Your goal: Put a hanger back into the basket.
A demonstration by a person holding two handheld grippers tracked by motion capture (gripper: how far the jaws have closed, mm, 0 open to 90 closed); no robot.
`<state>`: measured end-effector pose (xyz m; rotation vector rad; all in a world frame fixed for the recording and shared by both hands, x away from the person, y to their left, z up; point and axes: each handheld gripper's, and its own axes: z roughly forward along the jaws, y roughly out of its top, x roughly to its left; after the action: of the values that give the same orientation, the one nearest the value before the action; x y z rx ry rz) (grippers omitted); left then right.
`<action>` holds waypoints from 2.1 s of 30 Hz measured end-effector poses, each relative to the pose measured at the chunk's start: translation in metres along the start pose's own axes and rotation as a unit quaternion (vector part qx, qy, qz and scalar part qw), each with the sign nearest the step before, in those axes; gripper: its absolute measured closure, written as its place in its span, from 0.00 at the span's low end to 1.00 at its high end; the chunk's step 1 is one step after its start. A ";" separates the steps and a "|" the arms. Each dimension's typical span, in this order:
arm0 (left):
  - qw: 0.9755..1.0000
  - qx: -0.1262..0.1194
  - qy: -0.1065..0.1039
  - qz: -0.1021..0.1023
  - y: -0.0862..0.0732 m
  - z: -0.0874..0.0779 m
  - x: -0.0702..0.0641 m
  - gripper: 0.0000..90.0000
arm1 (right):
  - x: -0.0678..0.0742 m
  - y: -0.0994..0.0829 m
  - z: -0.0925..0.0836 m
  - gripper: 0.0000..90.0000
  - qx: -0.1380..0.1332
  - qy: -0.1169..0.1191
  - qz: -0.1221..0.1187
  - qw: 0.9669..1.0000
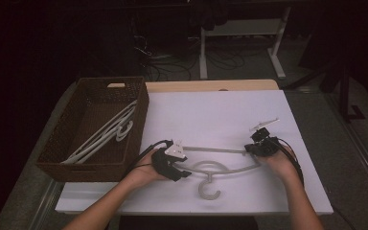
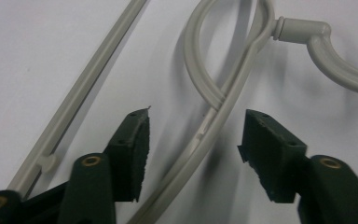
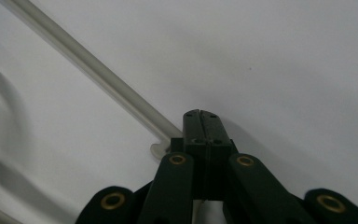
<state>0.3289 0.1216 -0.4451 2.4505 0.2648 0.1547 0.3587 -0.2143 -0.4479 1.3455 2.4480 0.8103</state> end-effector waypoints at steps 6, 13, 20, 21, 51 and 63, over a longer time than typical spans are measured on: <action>1.000 0.012 0.005 0.028 0.006 0.007 -0.003 0.62 | -0.001 0.000 0.000 1.00 -0.001 0.003 0.002 1.000; 0.999 0.019 -0.002 0.046 0.007 0.010 -0.005 0.75 | -0.001 0.000 0.000 1.00 0.001 0.003 0.001 1.000; 0.997 0.023 -0.003 0.074 0.009 0.010 -0.007 0.78 | 0.001 0.003 0.000 1.00 0.009 -0.004 -0.009 1.000; 0.997 0.024 -0.004 0.079 0.009 0.010 -0.007 0.79 | 0.001 0.003 0.000 1.00 0.010 -0.003 -0.010 1.000; 0.998 0.019 -0.046 0.035 0.016 0.002 -0.010 0.91 | -0.011 0.017 -0.046 0.50 -0.120 0.021 0.040 0.992; 0.997 -0.025 -0.030 -0.066 0.019 -0.021 0.008 0.91 | 0.006 -0.002 -0.062 0.23 -0.151 0.009 0.013 0.988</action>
<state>0.3356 0.1217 -0.4167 2.3750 0.3913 0.0294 0.3259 -0.2321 -0.3980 1.2617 2.2113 1.1504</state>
